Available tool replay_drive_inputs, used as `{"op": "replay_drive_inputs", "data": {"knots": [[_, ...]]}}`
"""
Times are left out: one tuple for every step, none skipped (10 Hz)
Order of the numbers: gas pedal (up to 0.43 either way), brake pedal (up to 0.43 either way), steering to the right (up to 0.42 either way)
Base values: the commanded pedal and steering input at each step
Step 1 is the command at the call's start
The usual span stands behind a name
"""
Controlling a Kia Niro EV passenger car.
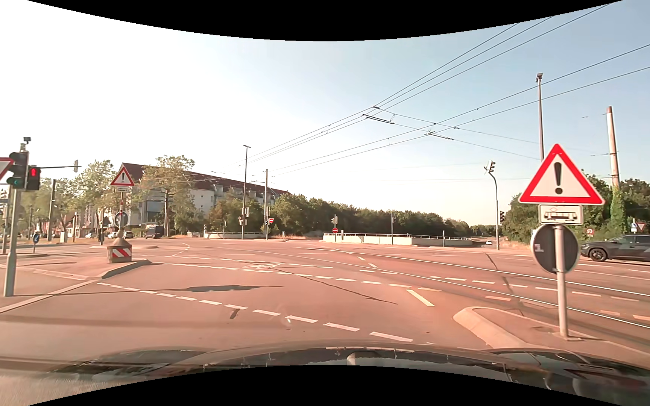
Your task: Follow the waypoints while adhering to traffic rules and regulations
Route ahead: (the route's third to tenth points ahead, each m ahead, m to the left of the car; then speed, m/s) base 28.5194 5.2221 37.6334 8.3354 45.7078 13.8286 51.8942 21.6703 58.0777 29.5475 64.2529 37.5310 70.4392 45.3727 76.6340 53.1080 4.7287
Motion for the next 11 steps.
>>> {"op": "replay_drive_inputs", "data": {"knots": [[0.339, 0.000, -0.034], [0.339, 0.000, -0.034], [0.331, 0.000, -0.034], [0.319, 0.000, -0.034], [0.311, 0.000, -0.034], [0.299, 0.000, -0.034], [0.287, 0.000, -0.034], [0.287, 0.000, -0.033], [0.287, 0.000, -0.034], [0.268, 0.000, -0.033], [0.248, 0.000, -0.034]]}}
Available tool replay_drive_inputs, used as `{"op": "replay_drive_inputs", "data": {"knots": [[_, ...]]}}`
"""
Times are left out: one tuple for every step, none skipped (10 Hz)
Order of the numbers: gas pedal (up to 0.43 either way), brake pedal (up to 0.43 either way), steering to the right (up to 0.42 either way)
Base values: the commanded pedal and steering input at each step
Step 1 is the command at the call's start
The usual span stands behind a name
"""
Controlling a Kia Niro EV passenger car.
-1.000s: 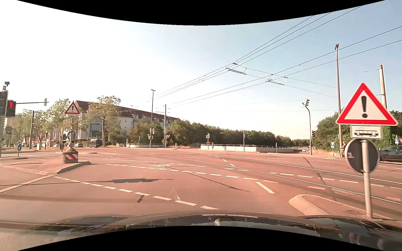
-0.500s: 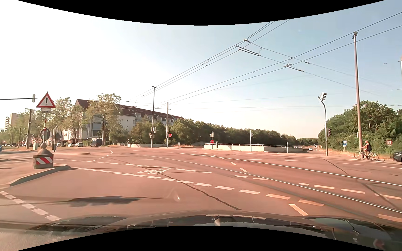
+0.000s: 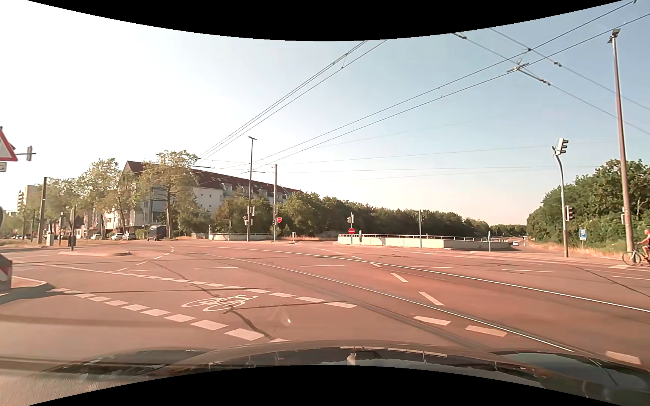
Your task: Follow the waypoints while adhering to traffic rules and regulations
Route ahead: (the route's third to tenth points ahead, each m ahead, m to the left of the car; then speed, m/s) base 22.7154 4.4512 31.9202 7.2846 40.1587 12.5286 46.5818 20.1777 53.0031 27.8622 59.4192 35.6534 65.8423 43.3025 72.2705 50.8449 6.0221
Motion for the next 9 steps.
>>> {"op": "replay_drive_inputs", "data": {"knots": [[0.248, 0.000, -0.034], [0.248, 0.000, -0.034], [0.248, 0.000, -0.035], [0.248, 0.000, -0.035], [0.248, 0.000, -0.036], [0.248, 0.000, -0.037], [0.248, 0.000, -0.039], [0.248, 0.000, -0.042], [0.248, 0.000, -0.045]]}}
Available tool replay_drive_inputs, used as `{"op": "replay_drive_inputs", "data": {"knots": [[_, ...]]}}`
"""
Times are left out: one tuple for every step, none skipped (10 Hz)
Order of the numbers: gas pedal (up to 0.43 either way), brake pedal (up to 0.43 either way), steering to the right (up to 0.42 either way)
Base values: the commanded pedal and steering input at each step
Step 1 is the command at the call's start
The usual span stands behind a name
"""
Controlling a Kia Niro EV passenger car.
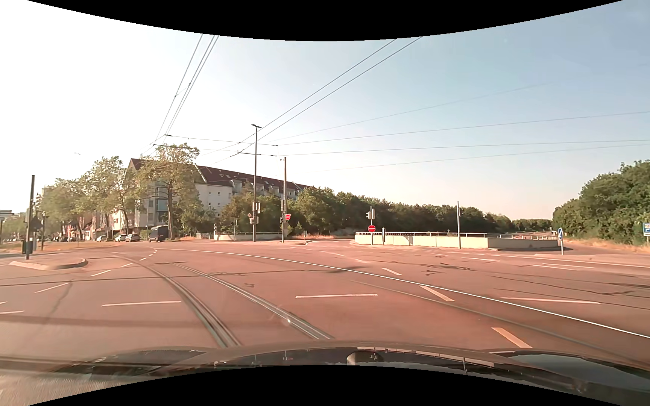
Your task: Follow the waypoints while adhering to traffic rules and regulations
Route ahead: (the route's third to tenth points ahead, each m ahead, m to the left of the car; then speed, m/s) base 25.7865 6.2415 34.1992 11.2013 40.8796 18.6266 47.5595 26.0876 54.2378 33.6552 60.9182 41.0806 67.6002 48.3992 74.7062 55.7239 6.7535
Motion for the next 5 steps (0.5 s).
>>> {"op": "replay_drive_inputs", "data": {"knots": [[0.240, 0.000, -0.050], [0.240, 0.000, -0.051], [0.240, 0.000, -0.053], [0.228, 0.000, -0.055], [0.228, 0.000, -0.061]]}}
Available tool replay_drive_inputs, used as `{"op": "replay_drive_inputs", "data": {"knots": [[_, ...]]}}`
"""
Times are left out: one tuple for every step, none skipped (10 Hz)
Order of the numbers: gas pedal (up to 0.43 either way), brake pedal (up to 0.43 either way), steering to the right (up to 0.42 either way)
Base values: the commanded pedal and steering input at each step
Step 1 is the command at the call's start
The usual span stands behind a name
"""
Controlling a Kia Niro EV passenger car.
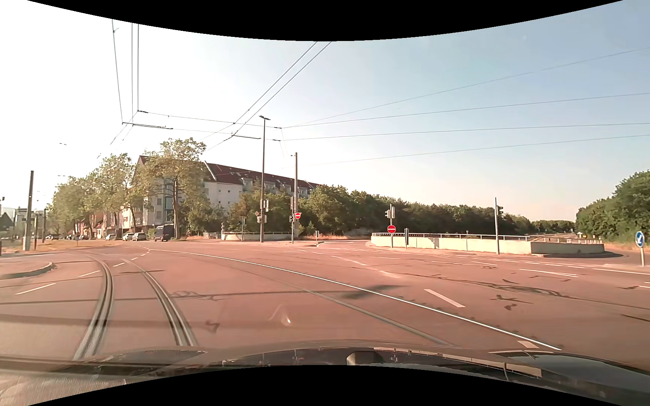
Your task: Follow the waypoints while adhering to traffic rules and regulations
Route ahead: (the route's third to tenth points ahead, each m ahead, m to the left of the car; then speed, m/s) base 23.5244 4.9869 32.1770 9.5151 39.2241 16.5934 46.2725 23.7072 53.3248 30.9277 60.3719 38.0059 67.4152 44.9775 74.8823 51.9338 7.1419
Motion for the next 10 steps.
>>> {"op": "replay_drive_inputs", "data": {"knots": [[0.228, 0.000, -0.067], [0.220, 0.000, -0.072], [0.220, 0.000, -0.073], [0.209, 0.000, -0.073], [0.209, 0.000, -0.076], [0.197, 0.000, -0.079], [0.197, 0.000, -0.082], [0.197, 0.000, -0.083], [0.189, 0.000, -0.088], [0.177, 0.000, -0.090]]}}
